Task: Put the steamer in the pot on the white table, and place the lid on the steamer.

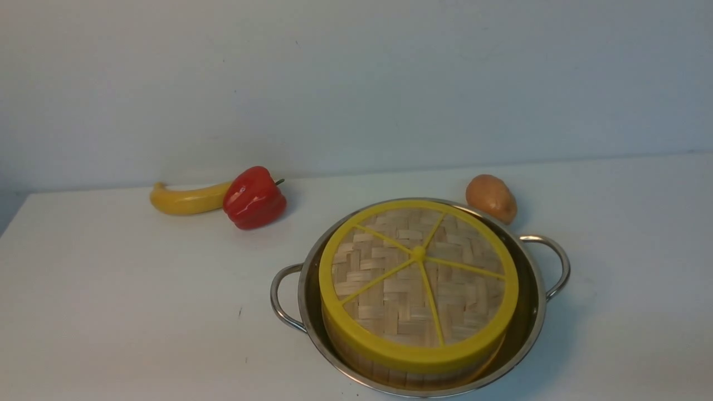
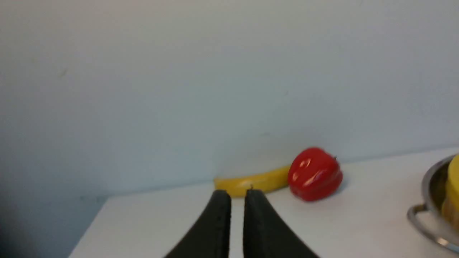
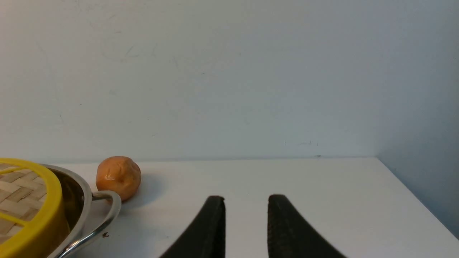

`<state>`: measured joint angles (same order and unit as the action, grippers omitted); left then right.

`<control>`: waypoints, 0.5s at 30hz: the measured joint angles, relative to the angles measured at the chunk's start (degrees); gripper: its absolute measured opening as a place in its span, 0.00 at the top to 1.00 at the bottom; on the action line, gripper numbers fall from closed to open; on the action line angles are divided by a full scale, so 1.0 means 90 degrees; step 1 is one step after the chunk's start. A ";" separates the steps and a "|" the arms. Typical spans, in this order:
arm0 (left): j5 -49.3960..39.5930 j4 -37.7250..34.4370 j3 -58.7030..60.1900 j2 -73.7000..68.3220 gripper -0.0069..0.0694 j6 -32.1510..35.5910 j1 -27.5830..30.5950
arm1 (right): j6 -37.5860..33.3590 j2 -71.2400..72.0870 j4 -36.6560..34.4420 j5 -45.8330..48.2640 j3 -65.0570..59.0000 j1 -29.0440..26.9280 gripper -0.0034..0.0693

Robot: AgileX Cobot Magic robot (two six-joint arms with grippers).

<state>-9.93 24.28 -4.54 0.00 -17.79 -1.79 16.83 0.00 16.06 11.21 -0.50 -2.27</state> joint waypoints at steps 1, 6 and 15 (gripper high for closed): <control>0.0139 0.0001 0.0213 0.0000 0.84 -0.0093 0.0223 | 0.0000 0.0000 0.0000 0.0000 0.0000 0.0000 0.68; 0.0234 -0.0019 0.0544 0.0000 0.82 -0.0538 0.0919 | 0.0000 0.0000 -0.0013 0.0000 0.0000 0.0000 0.66; -0.0736 -0.0098 0.0544 0.0000 0.80 -0.0692 0.1069 | 0.0000 0.0000 -0.0013 -0.0009 0.0000 0.0000 0.63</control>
<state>-16.55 23.39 0.35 0.00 -24.02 7.83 16.83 0.00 15.94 11.12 -0.50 -2.27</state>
